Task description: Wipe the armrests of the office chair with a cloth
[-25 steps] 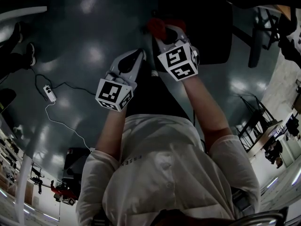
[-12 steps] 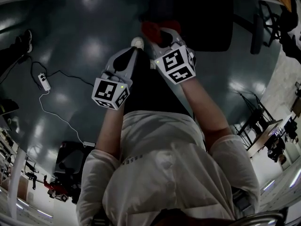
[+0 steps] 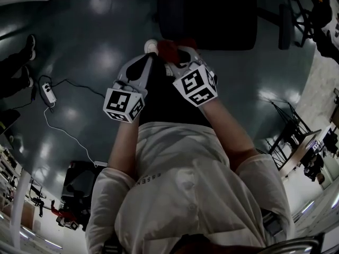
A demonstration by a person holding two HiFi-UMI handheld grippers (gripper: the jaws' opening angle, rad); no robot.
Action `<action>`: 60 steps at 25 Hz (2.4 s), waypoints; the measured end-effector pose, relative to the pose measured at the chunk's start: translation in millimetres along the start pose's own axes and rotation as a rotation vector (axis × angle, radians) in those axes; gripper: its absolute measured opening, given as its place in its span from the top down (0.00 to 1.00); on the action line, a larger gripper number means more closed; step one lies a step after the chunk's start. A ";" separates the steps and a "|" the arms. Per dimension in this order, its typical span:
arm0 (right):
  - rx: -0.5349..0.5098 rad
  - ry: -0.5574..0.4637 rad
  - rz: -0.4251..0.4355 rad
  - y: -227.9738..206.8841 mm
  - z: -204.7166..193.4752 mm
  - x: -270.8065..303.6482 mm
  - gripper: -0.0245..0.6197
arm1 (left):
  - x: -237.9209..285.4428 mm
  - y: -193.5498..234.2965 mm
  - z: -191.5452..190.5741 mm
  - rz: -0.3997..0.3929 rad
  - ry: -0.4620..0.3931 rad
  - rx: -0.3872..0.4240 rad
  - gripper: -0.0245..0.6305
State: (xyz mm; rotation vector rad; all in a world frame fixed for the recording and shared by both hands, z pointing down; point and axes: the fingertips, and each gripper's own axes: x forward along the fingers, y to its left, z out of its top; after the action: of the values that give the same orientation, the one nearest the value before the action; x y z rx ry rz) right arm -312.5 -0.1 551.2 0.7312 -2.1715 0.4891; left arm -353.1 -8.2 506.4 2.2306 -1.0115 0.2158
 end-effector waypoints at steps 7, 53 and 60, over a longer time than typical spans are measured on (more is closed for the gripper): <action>0.081 -0.128 -0.189 -110.3 23.6 -32.1 0.88 | 28.9 2.2 17.2 -0.041 0.021 0.020 0.94; -0.048 -0.102 -0.013 -78.9 -38.8 3.4 0.88 | 9.9 -21.0 -18.8 0.013 -0.012 0.043 0.94; 0.147 -0.135 -0.005 -57.0 -55.8 -3.5 0.88 | -11.6 -29.1 -38.2 0.045 -0.035 0.016 0.94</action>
State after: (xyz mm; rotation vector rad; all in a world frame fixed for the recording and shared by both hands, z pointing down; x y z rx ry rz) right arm -243.2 -11.5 589.2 0.8710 -2.2761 0.6174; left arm -335.6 37.1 516.1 2.2345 -1.0826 0.2055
